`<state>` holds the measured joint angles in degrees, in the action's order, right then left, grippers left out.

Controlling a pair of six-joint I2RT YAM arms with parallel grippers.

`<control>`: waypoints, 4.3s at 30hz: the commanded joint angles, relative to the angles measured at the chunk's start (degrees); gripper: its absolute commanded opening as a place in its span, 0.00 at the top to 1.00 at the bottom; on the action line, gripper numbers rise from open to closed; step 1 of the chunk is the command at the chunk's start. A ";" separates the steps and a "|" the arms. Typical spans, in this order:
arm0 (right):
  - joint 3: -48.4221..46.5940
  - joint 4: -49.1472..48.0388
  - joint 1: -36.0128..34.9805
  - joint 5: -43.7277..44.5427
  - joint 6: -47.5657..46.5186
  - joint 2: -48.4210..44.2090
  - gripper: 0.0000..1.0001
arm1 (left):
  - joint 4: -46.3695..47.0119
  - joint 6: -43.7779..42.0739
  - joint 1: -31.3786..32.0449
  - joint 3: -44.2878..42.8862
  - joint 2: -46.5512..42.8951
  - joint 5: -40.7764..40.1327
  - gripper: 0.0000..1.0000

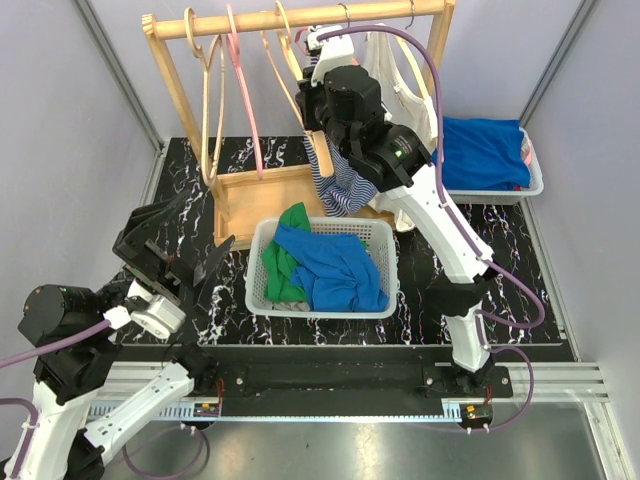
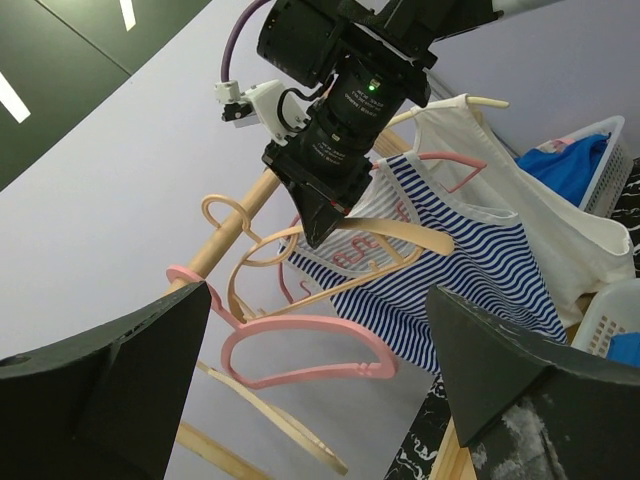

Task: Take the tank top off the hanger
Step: Place the hanger at the clothesline, then pick up the hanger from the clothesline.

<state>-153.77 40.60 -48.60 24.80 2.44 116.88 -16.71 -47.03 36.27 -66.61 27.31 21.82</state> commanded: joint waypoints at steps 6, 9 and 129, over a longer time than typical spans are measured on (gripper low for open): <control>-3.81 -7.46 0.08 -0.45 -0.15 2.38 1.00 | 0.01 -1.49 0.03 0.69 -1.56 1.03 0.03; -3.90 -8.86 0.26 -0.89 -0.42 3.53 1.00 | -0.43 -1.23 0.03 0.52 -1.82 1.12 0.03; 8.84 -5.70 20.65 -34.91 -5.43 -6.22 1.00 | 8.62 16.00 -0.41 7.37 4.42 1.64 0.05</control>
<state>-142.37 35.16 -27.62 -7.20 -2.13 111.63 -11.42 -30.59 36.05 -59.11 32.21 22.92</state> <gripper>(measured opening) 0.161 0.951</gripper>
